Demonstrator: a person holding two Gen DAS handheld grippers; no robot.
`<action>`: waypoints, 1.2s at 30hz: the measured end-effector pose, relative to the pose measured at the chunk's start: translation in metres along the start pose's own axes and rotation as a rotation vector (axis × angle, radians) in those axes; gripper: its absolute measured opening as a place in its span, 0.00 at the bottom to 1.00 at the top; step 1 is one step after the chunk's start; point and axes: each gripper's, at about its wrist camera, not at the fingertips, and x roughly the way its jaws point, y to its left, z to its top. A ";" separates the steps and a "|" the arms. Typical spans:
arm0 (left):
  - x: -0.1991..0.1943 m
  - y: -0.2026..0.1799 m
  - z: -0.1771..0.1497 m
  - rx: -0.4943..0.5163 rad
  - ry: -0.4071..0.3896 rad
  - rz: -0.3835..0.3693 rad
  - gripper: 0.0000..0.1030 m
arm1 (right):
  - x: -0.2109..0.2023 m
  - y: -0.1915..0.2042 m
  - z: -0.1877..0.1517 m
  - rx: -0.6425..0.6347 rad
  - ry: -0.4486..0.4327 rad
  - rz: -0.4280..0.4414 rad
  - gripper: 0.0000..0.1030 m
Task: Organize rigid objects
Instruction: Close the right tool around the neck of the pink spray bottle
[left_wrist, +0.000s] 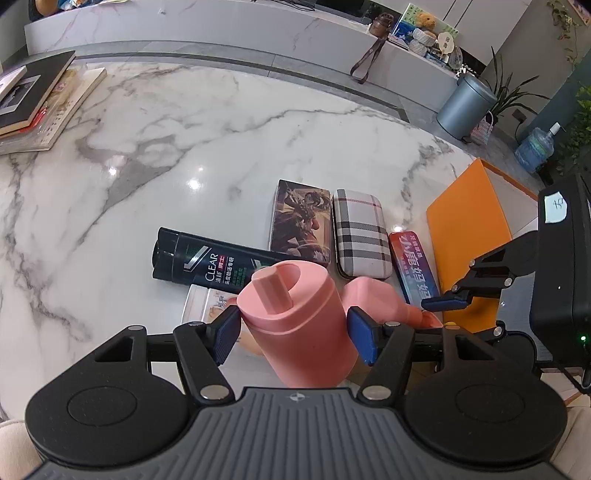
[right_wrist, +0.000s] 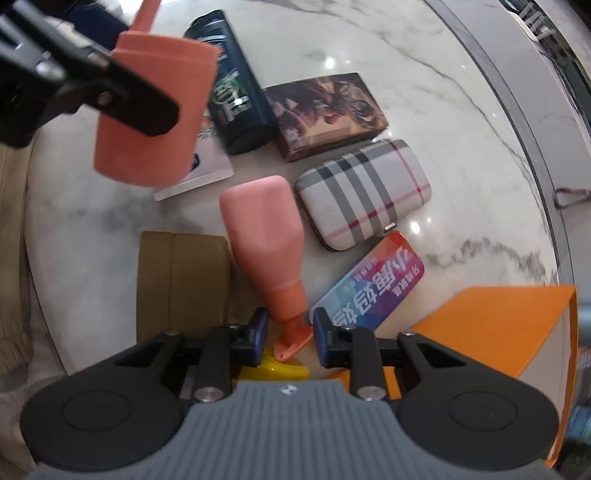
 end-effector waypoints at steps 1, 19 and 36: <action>-0.002 0.000 0.000 0.001 -0.003 0.001 0.70 | -0.001 0.000 -0.002 0.008 -0.003 0.000 0.24; -0.025 -0.017 -0.008 0.032 -0.051 0.010 0.70 | -0.031 -0.012 -0.010 0.159 -0.070 0.058 0.34; -0.009 -0.006 0.000 0.020 -0.024 -0.005 0.69 | -0.009 -0.019 0.003 0.048 -0.055 0.177 0.26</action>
